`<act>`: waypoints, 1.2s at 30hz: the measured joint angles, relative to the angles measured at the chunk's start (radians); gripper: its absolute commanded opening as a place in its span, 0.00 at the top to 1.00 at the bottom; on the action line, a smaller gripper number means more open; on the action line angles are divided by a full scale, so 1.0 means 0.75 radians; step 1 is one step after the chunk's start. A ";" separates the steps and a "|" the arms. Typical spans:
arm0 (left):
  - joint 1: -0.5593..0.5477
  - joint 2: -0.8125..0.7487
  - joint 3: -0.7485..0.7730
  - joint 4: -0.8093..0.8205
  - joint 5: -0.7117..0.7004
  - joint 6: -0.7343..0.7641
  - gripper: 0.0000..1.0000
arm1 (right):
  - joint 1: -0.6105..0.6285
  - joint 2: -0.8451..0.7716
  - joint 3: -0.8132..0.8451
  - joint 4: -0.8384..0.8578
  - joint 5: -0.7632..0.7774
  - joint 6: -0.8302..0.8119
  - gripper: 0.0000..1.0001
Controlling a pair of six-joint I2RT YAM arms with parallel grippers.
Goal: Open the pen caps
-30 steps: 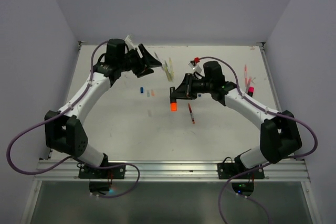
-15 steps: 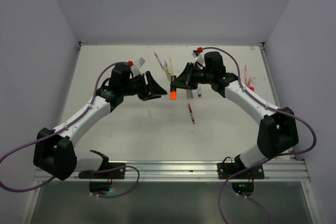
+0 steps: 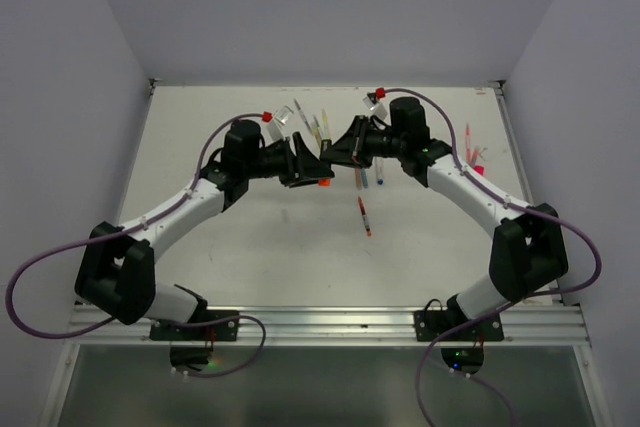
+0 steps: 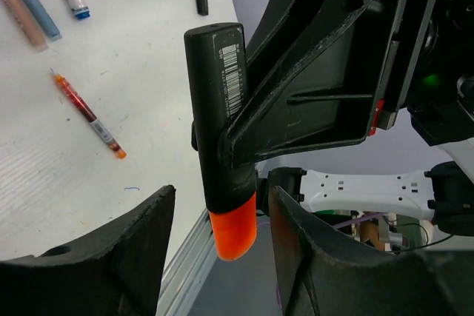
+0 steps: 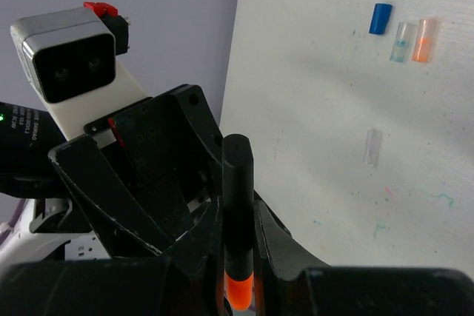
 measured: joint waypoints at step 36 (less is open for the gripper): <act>0.043 -0.016 -0.282 0.970 0.004 -0.419 1.00 | -0.064 0.314 -0.089 1.423 -0.367 0.773 1.00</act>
